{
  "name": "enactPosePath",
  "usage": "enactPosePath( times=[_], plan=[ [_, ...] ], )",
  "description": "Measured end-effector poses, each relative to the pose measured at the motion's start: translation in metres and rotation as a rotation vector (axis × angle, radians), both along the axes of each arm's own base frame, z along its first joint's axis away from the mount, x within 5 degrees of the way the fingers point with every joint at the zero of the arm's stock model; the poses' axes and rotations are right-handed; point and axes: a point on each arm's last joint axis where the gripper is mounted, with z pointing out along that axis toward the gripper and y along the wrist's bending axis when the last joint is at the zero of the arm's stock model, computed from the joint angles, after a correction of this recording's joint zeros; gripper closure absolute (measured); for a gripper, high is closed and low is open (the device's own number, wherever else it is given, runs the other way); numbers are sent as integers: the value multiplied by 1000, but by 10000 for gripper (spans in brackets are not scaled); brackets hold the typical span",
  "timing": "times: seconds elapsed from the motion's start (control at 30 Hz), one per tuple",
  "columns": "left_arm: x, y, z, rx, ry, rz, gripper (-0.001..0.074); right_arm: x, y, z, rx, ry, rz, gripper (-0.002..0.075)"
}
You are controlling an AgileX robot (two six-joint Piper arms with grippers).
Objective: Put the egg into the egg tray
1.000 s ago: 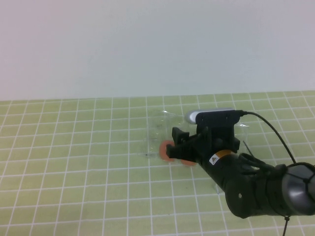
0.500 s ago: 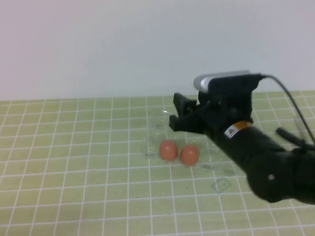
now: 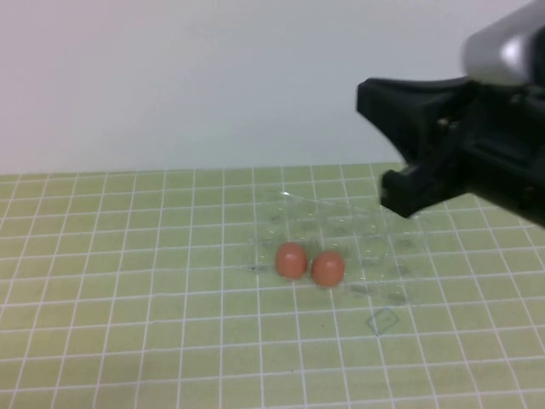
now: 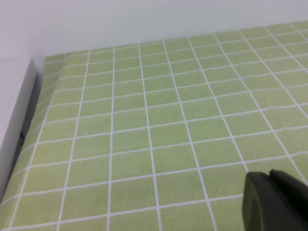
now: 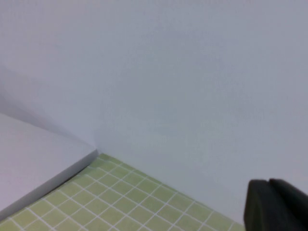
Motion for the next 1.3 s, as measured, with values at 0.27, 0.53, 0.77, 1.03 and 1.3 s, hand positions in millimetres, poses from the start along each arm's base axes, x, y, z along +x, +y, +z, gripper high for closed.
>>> enactPosePath(
  times=[0.27, 0.53, 0.77, 1.03, 1.3],
  plan=[
    [0, 0, 0, 0, 0, 0, 737, -33, -25, 25, -40, -39, 60, 727],
    [0, 0, 0, 0, 0, 0, 737, -73, -63, 42, -147, -133, 76, 727],
    [0, 0, 0, 0, 0, 0, 737, -90, -115, 5, -166, -101, -121, 727],
    [0, 0, 0, 0, 0, 0, 737, -122, -165, -83, -128, 35, -454, 728],
    [0, 0, 0, 0, 0, 0, 737, -150, -178, -158, -130, 134, -590, 728]
  ],
)
